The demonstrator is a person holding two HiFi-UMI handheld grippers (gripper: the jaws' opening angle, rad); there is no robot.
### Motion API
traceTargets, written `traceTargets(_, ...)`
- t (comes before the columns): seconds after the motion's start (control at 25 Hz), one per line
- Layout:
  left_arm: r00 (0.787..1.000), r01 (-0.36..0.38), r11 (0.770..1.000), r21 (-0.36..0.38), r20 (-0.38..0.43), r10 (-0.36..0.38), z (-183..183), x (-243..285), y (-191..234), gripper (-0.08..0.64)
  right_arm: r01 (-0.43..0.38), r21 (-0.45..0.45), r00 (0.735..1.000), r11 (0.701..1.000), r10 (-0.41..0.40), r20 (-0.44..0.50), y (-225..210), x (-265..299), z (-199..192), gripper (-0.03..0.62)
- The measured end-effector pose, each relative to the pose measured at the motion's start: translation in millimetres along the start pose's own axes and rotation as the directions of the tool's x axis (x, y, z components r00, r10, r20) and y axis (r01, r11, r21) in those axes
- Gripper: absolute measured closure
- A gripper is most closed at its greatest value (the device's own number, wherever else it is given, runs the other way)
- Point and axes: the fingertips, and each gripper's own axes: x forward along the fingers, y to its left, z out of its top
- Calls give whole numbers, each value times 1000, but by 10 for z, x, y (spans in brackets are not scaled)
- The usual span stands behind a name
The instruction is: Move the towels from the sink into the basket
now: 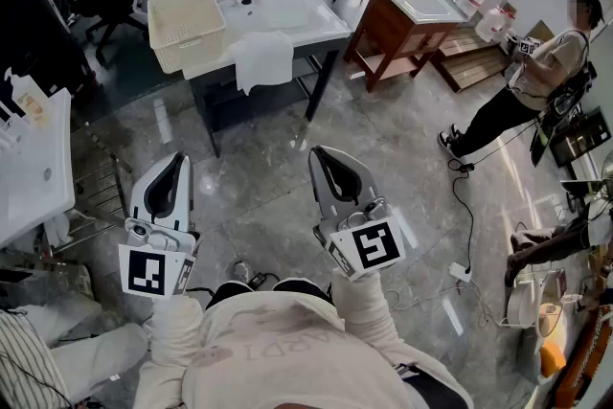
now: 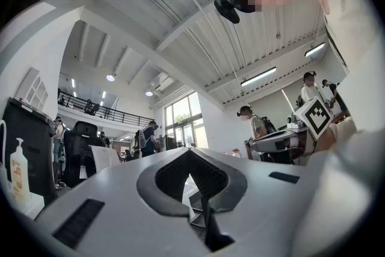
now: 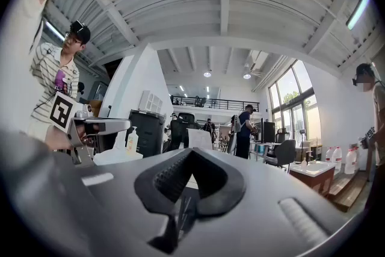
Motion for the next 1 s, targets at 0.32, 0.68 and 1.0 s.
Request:
traceTargets(0.32,1000,6,1000,-4,-8,-6,-49,40,167,554,11,0,1000,1000,-11,-1,52,158,-12,583)
traceTargets(0.68,1000,16,1000,-15,-10,-16,-176,76,556,554,66,-6,998,998,-66,-8,135,485,-100,583)
traceTargets(1.0,999,54,998,-28,0,-54,-250,134,857,554,89,32,996,996,-88,-4,248,727,-115,582)
